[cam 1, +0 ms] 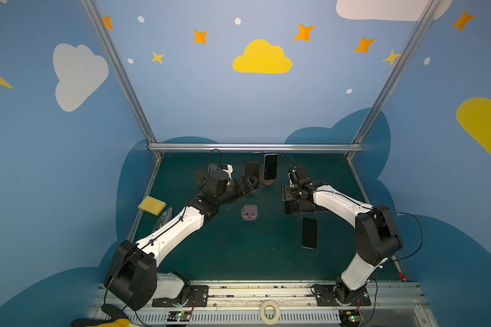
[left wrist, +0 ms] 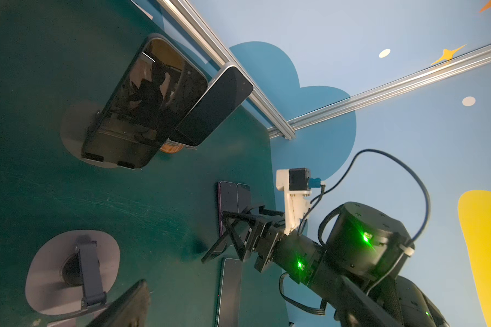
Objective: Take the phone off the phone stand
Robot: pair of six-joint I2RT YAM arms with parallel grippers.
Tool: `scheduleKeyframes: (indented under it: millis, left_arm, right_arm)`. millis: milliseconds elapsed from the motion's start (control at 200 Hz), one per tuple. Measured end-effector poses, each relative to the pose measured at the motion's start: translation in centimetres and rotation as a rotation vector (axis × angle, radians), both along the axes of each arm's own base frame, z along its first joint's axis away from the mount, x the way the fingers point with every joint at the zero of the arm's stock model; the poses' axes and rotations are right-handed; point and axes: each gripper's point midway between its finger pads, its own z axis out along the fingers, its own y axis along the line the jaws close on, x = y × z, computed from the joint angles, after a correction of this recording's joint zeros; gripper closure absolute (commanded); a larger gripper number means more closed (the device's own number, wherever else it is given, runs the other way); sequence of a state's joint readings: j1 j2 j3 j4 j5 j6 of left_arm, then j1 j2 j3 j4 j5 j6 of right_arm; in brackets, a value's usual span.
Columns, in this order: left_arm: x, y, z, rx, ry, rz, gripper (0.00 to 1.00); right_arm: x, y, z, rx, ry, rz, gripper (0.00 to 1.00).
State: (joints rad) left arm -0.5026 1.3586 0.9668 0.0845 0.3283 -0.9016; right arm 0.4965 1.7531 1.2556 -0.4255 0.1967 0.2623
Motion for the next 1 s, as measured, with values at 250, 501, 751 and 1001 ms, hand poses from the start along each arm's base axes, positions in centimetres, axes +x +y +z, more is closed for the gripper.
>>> scheduleKeyframes:
  millis: [250,501,751,1001]
  left_arm:
    - [0.0,0.0,0.0,0.000,0.000,-0.001,0.00]
    - [0.0,0.0,0.0,0.000,0.000,-0.002,0.00]
    - [0.0,0.0,0.0,0.000,0.000,-0.001,0.00]
    - [0.0,0.0,0.0,0.001,-0.001,-0.002,0.00]
  right_arm:
    - [-0.1,0.4,-2.7,-0.021,0.167,0.008,0.46]
    - [0.0,-0.1,-3.4,-0.020,0.226,-0.007,0.46]
    - [0.7,-0.1,-4.3,-0.030,0.264,-0.013,0.44]
    - [1.3,0.1,-5.4,-0.046,0.282,-0.017,0.41]
